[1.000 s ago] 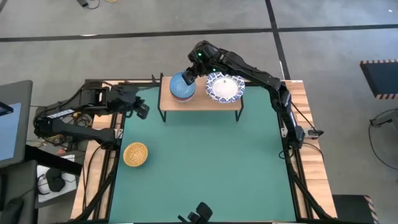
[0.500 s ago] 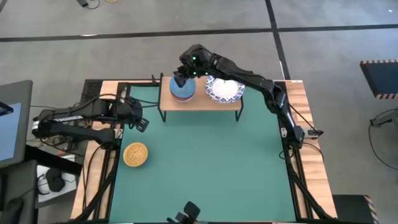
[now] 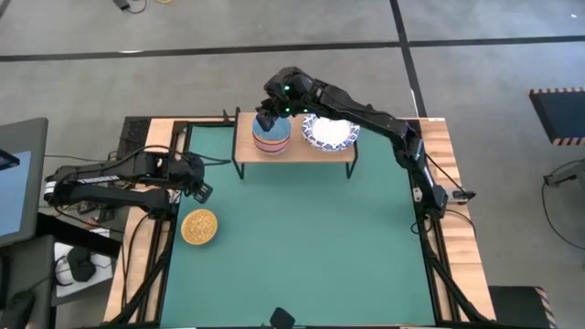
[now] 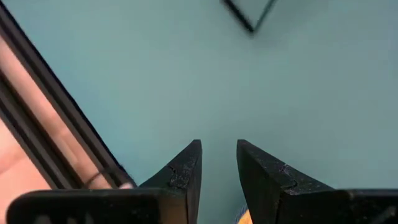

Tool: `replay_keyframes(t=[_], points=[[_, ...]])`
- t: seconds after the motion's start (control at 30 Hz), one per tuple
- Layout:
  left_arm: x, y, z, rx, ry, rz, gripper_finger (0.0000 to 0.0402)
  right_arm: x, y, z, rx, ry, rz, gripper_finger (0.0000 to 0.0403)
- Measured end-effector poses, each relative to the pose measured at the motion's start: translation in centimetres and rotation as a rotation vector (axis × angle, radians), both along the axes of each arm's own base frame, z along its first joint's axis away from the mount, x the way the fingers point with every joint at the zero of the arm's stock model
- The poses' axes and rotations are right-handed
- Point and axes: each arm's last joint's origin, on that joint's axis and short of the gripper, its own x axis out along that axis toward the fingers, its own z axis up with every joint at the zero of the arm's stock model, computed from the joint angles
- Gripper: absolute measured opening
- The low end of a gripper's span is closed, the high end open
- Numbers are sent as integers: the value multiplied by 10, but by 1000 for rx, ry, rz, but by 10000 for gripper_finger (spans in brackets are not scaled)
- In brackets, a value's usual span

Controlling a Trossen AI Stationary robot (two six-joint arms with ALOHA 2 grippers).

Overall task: Place and stack bowls onto a shelf
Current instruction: Stack the light blue patterned bowl on top of the blue patterned bowl on the shelf, then stack the yellow patterned bowl on top of the light blue patterned bowl on the shelf

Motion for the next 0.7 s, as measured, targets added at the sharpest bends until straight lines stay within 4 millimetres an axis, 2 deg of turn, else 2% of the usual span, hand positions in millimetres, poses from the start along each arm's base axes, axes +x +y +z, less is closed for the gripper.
replay_keyframes(t=[0.13, 0.27, 0.37, 0.7], points=[[-5, -3, -24, -90, 61, -39, 87, -13, 18, 30, -32, -53, 7, 172], [-7, -7, -46, -209, 108, -88, 87, -21, 38, 47, -32, -78, 34, 172], [-3, -9, -56, -284, 73, -155, 87, -26, 50, 57, -23, -94, 50, 172], [-3, -12, -61, -321, 76, -304, 87, -26, 74, 58, -8, -60, 40, 172]])
